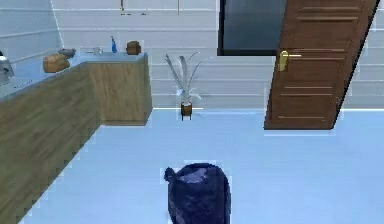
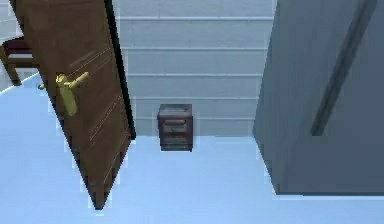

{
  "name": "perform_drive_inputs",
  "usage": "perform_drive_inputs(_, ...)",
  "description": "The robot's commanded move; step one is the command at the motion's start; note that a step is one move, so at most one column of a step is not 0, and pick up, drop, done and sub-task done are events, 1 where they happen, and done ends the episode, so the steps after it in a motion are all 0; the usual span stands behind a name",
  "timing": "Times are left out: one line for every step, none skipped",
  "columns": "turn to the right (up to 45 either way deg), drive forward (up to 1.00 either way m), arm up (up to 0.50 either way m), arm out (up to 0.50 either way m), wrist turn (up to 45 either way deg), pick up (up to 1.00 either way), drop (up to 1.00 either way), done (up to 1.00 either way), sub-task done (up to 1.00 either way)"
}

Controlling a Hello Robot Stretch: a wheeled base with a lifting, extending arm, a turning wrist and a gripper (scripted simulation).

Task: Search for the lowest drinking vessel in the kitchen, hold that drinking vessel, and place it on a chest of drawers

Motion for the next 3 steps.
perform_drive_inputs(-15.0,0.0,0.0,0.0,0.0,0.0,0.0,0.0,0.0)
perform_drive_inputs(0.0,0.15,0.0,0.0,0.0,0.0,0.0,0.0,0.0)
perform_drive_inputs(-24.0,0.0,0.0,0.0,0.0,0.0,0.0,0.0,0.0)
